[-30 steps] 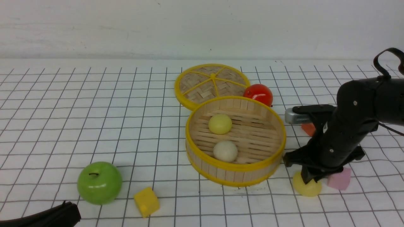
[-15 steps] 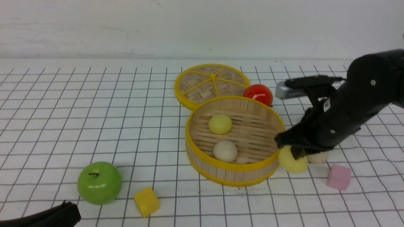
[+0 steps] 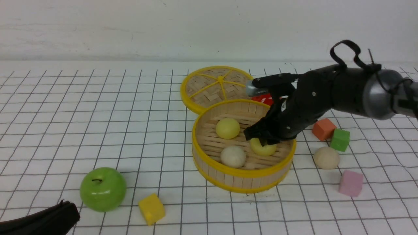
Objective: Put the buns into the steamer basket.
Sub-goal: Use the right arm to put the steamed stuffed bun into the steamer, then use the right arm to grab a steamed stuffed bun
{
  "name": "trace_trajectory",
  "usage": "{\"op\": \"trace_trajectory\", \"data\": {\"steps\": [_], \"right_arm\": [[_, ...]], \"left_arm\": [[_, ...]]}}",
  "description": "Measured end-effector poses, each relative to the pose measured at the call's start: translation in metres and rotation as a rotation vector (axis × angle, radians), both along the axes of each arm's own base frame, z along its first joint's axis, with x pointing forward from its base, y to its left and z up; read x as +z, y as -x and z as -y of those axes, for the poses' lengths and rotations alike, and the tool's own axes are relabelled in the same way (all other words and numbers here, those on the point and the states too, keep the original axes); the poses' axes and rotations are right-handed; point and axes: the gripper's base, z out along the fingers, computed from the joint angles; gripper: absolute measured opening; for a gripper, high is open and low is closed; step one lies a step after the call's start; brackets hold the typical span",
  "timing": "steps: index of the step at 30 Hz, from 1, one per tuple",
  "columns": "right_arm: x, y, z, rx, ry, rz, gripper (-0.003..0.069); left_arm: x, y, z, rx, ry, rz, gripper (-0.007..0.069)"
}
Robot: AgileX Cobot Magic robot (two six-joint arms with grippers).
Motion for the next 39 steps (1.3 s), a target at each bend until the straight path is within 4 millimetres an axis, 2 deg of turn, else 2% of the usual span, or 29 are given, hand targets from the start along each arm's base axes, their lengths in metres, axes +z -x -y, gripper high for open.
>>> {"op": "trace_trajectory", "data": {"steps": [1, 2, 6, 7, 8, 9, 10, 11, 12, 13, 14, 15, 16, 18, 20, 21, 26, 39], "right_arm": [[0.002, -0.001, 0.0, 0.001, 0.0, 0.0, 0.0251], [0.002, -0.001, 0.0, 0.001, 0.0, 0.0, 0.026], [0.015, 0.003, 0.001, 0.004, 0.009, -0.032, 0.0416], [0.023, 0.007, 0.002, 0.005, 0.009, -0.033, 0.0446], [0.041, 0.013, 0.005, 0.006, 0.002, -0.017, 0.0475], [0.055, 0.018, 0.008, 0.005, -0.002, -0.003, 0.0484], [0.058, 0.018, 0.009, 0.004, -0.002, -0.002, 0.0485], [0.078, 0.025, 0.018, -0.014, -0.004, 0.019, 0.0484], [0.089, 0.028, 0.027, -0.043, -0.002, 0.022, 0.0477], [0.09, 0.029, 0.029, -0.049, 0.002, 0.015, 0.0475], [0.094, 0.03, 0.041, -0.092, 0.012, -0.006, 0.0456], [0.091, 0.029, 0.053, -0.139, 0.031, -0.05, 0.0435], [0.09, 0.028, 0.057, -0.155, 0.031, -0.061, 0.0431], [0.07, 0.021, 0.079, -0.228, 0.081, -0.17, 0.0385], [0.057, 0.016, 0.086, -0.25, 0.097, -0.21, 0.036], [0.042, 0.009, 0.092, -0.27, 0.108, -0.244, 0.0333], [0.02, -0.003, 0.098, -0.292, 0.104, -0.254, 0.0305], [-0.011, -0.017, 0.1, -0.305, 0.091, -0.252, 0.0304]], "left_arm": [[0.0, 0.0, 0.0, 0.0, 0.0, 0.0, 0.0005], [0.0, 0.0, 0.0, 0.0, 0.0, 0.0, 0.0005], [0.0, 0.0, 0.0, -0.001, 0.0, -0.001, 0.0008], [0.0, 0.0, 0.0, -0.002, -0.002, -0.005, 0.001], [-0.001, 0.0, 0.0, -0.005, -0.006, -0.011, 0.0011], [-0.001, 0.0, 0.001, -0.007, -0.008, -0.014, 0.0011], [-0.001, 0.0, 0.001, -0.007, -0.008, -0.014, 0.0011], [-0.002, 0.001, 0.001, -0.009, -0.01, -0.017, 0.0012], [-0.002, 0.001, 0.001, -0.009, -0.01, -0.017, 0.0013], [-0.002, 0.001, 0.001, -0.009, -0.01, -0.017, 0.0014], [-0.002, 0.001, 0.001, -0.009, -0.01, -0.017, 0.0015], [-0.002, 0.001, 0.001, -0.009, -0.01, -0.017, 0.0015], [-0.002, 0.001, 0.001, -0.009, -0.01, -0.017, 0.0015], [-0.002, 0.001, 0.001, -0.009, -0.01, -0.017, 0.0016], [-0.002, 0.001, 0.001, -0.009, -0.01, -0.017, 0.0016], [-0.002, 0.001, 0.001, -0.009, -0.01, -0.018, 0.0016], [-0.002, 0.001, 0.001, -0.009, -0.01, -0.018, 0.0018], [-0.002, 0.001, 0.001, -0.009, -0.009, -0.019, 0.0018]]}}
